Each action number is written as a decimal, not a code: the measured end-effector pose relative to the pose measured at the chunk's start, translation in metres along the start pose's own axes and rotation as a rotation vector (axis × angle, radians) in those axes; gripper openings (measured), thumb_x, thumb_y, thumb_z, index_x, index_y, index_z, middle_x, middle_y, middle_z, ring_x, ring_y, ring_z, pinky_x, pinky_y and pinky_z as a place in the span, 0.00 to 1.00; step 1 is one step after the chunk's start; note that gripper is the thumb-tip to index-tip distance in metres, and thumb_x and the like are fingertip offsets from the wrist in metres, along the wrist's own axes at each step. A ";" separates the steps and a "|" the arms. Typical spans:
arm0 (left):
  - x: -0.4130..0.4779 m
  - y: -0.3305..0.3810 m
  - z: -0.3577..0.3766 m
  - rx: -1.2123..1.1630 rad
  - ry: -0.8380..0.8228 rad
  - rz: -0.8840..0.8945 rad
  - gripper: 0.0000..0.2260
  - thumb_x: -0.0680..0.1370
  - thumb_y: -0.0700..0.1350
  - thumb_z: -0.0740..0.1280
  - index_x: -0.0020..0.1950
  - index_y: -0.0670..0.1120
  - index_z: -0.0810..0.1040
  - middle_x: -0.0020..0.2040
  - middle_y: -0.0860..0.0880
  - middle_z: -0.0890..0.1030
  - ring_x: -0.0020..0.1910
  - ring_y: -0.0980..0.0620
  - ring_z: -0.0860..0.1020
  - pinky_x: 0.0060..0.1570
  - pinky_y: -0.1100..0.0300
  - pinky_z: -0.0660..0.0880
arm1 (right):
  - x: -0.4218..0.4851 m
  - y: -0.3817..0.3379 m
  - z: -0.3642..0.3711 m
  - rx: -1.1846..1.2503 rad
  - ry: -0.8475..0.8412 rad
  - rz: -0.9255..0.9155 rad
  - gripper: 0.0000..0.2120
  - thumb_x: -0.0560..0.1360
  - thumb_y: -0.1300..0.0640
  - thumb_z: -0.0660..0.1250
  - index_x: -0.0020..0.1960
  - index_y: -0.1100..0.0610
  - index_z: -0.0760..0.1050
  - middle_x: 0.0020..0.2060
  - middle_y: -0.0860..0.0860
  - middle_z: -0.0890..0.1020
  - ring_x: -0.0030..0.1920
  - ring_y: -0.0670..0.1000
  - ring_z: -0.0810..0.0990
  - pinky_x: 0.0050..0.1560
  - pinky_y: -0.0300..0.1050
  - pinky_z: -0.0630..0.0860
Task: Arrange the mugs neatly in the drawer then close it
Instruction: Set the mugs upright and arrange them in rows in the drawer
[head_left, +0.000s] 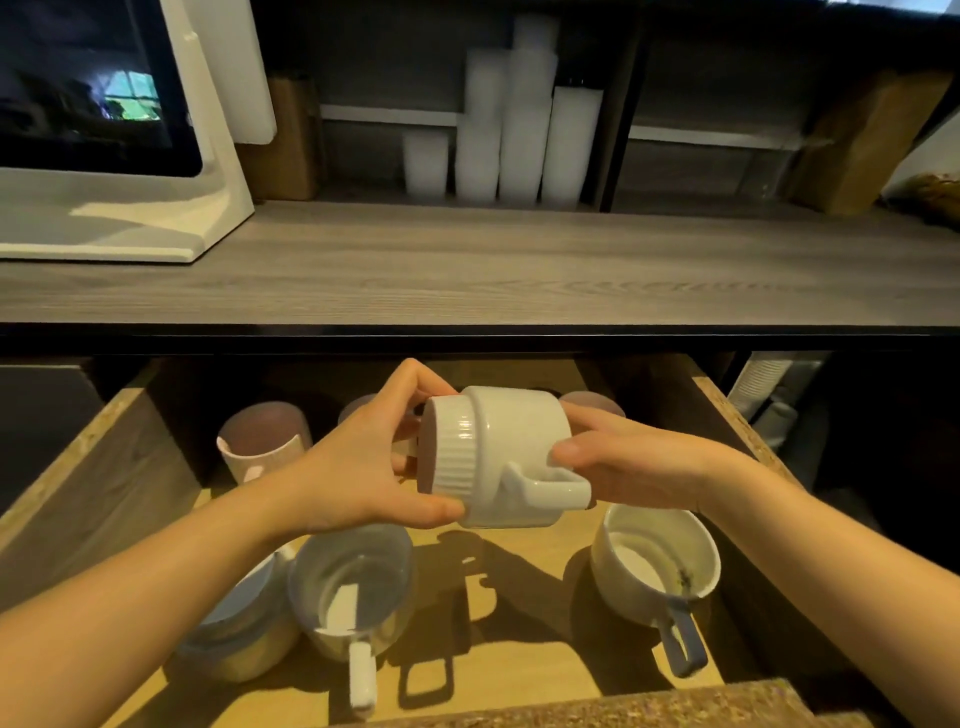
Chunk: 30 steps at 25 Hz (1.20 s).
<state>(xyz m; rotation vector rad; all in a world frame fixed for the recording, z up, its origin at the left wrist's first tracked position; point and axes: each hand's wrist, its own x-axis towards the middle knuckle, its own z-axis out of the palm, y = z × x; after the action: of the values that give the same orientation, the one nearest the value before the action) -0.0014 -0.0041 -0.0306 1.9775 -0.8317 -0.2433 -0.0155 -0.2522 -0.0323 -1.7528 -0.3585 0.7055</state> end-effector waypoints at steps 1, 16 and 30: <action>0.000 0.000 0.001 0.024 -0.007 -0.007 0.31 0.59 0.55 0.75 0.56 0.58 0.63 0.52 0.65 0.72 0.57 0.60 0.75 0.49 0.63 0.79 | 0.000 -0.001 0.000 0.001 0.046 -0.015 0.36 0.59 0.43 0.74 0.64 0.44 0.66 0.55 0.45 0.79 0.57 0.50 0.80 0.54 0.44 0.78; -0.001 -0.025 -0.006 0.628 -0.543 -0.494 0.26 0.74 0.57 0.67 0.69 0.52 0.65 0.64 0.51 0.73 0.60 0.53 0.74 0.62 0.57 0.73 | -0.007 -0.012 0.041 -1.060 0.200 0.061 0.37 0.65 0.37 0.71 0.69 0.48 0.61 0.53 0.45 0.73 0.49 0.46 0.73 0.47 0.33 0.74; 0.000 -0.030 -0.005 0.669 -0.592 -0.509 0.22 0.74 0.59 0.65 0.65 0.52 0.68 0.59 0.51 0.75 0.55 0.53 0.75 0.55 0.59 0.76 | 0.014 0.013 0.065 -1.352 0.143 0.036 0.43 0.64 0.30 0.66 0.72 0.50 0.59 0.64 0.51 0.73 0.59 0.52 0.73 0.53 0.44 0.76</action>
<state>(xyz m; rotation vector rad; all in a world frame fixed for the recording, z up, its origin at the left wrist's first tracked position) 0.0150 0.0088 -0.0527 2.7975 -0.8150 -0.9892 -0.0468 -0.1983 -0.0588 -3.0531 -0.8161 0.3130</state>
